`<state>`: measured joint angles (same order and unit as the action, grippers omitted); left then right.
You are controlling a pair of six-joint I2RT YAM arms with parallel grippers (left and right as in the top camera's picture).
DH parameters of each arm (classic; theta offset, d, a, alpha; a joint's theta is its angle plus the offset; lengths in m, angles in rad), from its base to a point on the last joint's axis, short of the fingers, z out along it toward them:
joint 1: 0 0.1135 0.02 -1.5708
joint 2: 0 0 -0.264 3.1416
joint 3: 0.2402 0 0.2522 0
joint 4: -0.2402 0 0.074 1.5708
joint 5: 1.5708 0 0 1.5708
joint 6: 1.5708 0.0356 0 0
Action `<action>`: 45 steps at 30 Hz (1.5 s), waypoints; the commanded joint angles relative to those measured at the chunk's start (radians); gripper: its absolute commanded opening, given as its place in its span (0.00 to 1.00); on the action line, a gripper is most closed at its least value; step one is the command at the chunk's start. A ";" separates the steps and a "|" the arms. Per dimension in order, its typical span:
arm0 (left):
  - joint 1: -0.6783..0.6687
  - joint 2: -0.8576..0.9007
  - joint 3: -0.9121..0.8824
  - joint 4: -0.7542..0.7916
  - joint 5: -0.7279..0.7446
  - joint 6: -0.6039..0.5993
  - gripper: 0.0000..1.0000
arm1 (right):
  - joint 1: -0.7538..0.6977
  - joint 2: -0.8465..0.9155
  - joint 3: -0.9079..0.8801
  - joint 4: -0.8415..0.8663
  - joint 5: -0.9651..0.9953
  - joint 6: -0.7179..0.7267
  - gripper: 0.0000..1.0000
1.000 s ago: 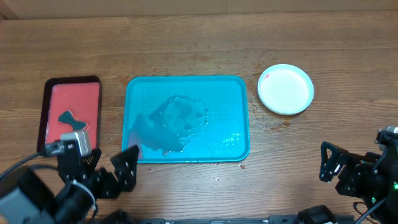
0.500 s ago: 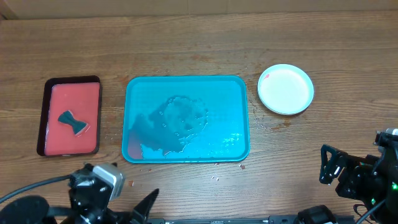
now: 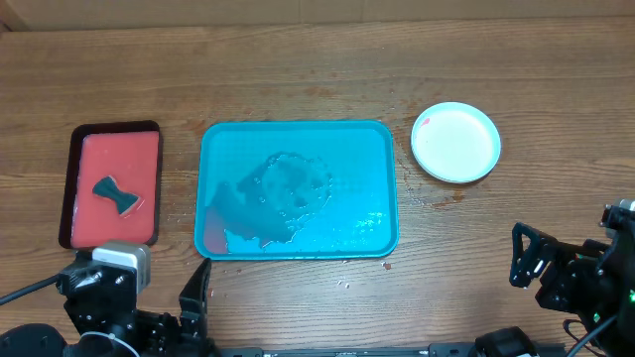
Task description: Clean dirty plates on tray and stack at the side
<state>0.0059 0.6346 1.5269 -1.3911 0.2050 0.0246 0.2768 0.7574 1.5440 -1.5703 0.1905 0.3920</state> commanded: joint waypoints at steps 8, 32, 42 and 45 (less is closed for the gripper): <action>-0.005 -0.006 -0.006 0.000 -0.029 -0.021 1.00 | 0.005 0.000 -0.002 0.005 0.011 0.002 1.00; -0.006 -0.006 -0.006 0.000 -0.029 -0.021 1.00 | -0.167 -0.257 -0.547 0.542 -0.126 -0.136 1.00; -0.005 -0.006 -0.006 0.000 -0.029 -0.021 1.00 | -0.267 -0.648 -1.172 1.071 -0.263 -0.135 1.00; -0.005 -0.006 -0.006 0.000 -0.029 -0.021 1.00 | -0.267 -0.714 -1.276 1.185 -0.268 -0.131 1.00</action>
<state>0.0059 0.6346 1.5204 -1.3911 0.1822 0.0204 0.0139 0.1020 0.3328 -0.4458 -0.0444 0.2649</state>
